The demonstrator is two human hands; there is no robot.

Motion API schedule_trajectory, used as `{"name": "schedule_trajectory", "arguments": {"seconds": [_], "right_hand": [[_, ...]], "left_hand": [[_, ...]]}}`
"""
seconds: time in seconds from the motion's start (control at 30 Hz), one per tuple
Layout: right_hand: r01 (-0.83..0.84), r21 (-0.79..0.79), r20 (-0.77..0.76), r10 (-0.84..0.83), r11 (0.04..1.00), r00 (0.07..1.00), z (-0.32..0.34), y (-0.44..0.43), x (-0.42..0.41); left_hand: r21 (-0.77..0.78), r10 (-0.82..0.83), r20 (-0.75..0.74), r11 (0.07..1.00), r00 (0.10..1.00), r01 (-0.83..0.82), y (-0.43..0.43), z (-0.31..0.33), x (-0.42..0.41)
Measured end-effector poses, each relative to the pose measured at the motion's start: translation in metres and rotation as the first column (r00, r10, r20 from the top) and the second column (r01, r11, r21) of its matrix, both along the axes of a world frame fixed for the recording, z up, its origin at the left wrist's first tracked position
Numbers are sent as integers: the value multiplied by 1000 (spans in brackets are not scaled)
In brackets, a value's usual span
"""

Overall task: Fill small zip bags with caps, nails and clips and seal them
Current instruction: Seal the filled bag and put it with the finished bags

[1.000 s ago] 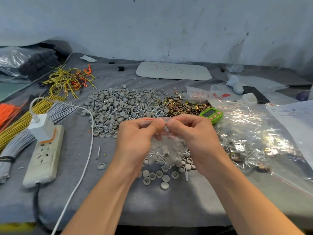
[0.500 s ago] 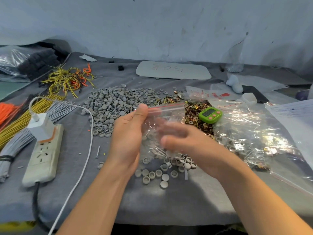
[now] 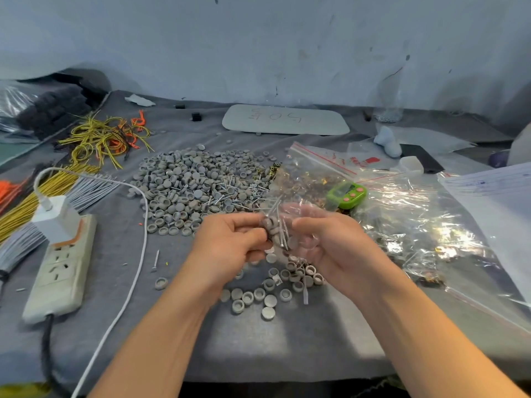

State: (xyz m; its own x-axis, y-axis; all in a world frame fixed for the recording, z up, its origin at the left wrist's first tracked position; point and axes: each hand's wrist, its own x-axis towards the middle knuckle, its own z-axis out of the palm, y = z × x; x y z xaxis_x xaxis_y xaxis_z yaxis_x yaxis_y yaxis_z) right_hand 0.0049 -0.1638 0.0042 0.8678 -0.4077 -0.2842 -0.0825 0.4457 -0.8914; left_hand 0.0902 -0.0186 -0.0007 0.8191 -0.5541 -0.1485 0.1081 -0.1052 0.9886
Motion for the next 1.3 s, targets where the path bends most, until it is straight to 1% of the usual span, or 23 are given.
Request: {"name": "schedule_trajectory", "arguments": {"seconds": [0.07, 0.13, 0.2, 0.27, 0.33, 0.37, 0.43, 0.47, 0.53, 0.57, 0.6, 0.67, 0.7, 0.73, 0.77, 0.8, 0.9, 0.97, 1.0, 1.03, 1.1, 1.2, 1.3], "right_hand": [[79, -8, -37, -79, 997, 996, -2, -3, -1], [178, 2, -84, -177, 984, 981, -4, -5, -2], [253, 1, -138, -250, 968, 958, -7, -4, -4], [205, 43, -128, -198, 978, 972, -7, 1, -4], [79, 131, -66, -71, 988, 995, -5, 9, -3], [31, 163, -37, -25, 986, 999, -4, 11, -2], [-2, 190, -21, 6, 982, 1000, -3, 13, -1], [11, 176, -53, -2, 984, 999, -2, 12, 0], [56, 131, -155, -35, 990, 987, -4, 10, 0], [81, 115, -192, -58, 990, 980, -7, 8, 0], [94, 94, -207, -73, 991, 976, -8, 7, -1], [95, 42, -175, -86, 995, 981, -12, 3, -3], [92, 34, -144, -86, 995, 986, -13, 0, -5], [84, 46, -106, -79, 995, 991, -12, -3, -6], [76, 77, -68, -71, 994, 995, -10, -6, -7], [66, 114, -34, -63, 991, 997, -8, -8, -9], [27, 207, 38, -35, 978, 999, -5, -13, -11], [10, 248, 79, -31, 969, 996, -3, -14, -11], [4, 271, 99, -32, 963, 995, -1, -15, -11], [-5, 289, 113, -29, 957, 993, 1, -16, -13], [-30, 240, 108, 4, 970, 994, 3, -19, -17], [-57, 9, 39, 56, 998, 998, 2, -25, -25], [-46, -186, -2, 47, 981, 999, 1, -25, -31]], "left_hand": [[-11, 64, 46, 998, 997, -64, -2, -1, -2], [-48, 196, 89, 980, 977, -192, -4, -2, -3], [-69, 355, 177, 935, 918, -348, -6, -6, -1], [-72, 433, 362, 896, 825, -439, -7, -7, -3], [-70, 348, 547, 925, 761, -373, -8, -6, -13], [-60, 259, 605, 958, 753, -281, -9, -5, -18], [45, 39, 652, 995, 757, -90, -9, -3, -25], [118, -91, 627, 993, 773, 20, -7, -2, -25], [216, -338, 486, 940, 806, 264, -2, 2, -20], [214, -372, 450, 928, 812, 306, 0, 4, -17], [176, -307, 450, 951, 839, 254, 3, 5, -12], [58, 29, 393, 997, 919, -57, 6, 4, 2], [32, 195, 314, 976, 929, -215, 8, 3, 8], [35, 291, 215, 952, 932, -305, 9, 2, 12], [52, 304, 98, 950, 948, -309, 9, 1, 15], [65, 254, -21, 966, 967, -252, 9, -1, 17], [15, -57, -249, 998, 967, 63, 7, -3, 13], [-76, -275, -255, 961, 927, 264, 5, -1, 7], [-103, -322, -229, 946, 919, 306, 3, 0, 6], [-112, -311, -203, 949, 928, 293, 2, -1, 5], [-81, -171, -148, 984, 974, 161, 0, -3, 3], [-47, -34, 11, 998, 999, 34, -5, -4, -2], [-137, 13, 24, 990, 1000, -10, -13, 2, -9]]}}
